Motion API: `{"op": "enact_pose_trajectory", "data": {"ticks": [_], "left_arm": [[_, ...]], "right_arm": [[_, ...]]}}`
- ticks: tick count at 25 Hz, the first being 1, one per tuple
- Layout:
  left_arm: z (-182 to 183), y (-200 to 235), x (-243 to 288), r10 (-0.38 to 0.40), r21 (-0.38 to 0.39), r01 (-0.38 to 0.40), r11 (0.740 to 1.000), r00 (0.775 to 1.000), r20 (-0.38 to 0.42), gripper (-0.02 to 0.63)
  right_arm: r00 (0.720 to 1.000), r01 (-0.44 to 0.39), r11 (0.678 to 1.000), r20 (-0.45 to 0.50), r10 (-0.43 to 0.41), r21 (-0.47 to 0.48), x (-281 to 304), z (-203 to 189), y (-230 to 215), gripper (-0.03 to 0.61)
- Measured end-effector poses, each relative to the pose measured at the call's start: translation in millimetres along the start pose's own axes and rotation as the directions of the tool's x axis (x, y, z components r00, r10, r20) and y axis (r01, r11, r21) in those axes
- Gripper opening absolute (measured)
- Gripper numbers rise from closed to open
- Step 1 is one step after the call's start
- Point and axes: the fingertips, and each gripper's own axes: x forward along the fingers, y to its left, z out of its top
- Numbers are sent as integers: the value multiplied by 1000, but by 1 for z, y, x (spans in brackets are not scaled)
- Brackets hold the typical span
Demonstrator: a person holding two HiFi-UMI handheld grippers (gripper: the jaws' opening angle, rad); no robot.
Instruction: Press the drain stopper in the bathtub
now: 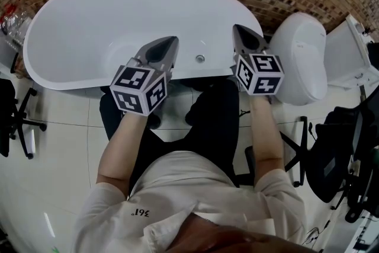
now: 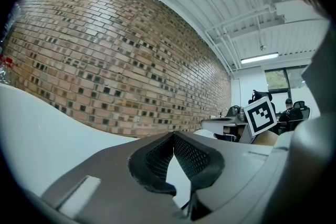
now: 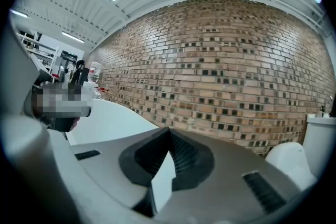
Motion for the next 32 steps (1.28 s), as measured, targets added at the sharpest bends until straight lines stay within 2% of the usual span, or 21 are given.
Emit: {"op": "enact_pose_trajectory", "data": {"ticks": [6,13,32], "left_arm": [[1,-2,-4,13,24,-13,1000,1000,7,8],[-17,-3,-9,13,-5,-13,1000,1000,-12,8],[-18,-9,-13,19,35,-18,999,1000,-17,8]], "right_arm": [[1000,-2,1000,-1,2,0,-3,0,3,15],[1000,13,999,8,-14,48,-15,-15,6,15],[1000,-14,1000,-17,14,27,-17,-22,12,15]]}}
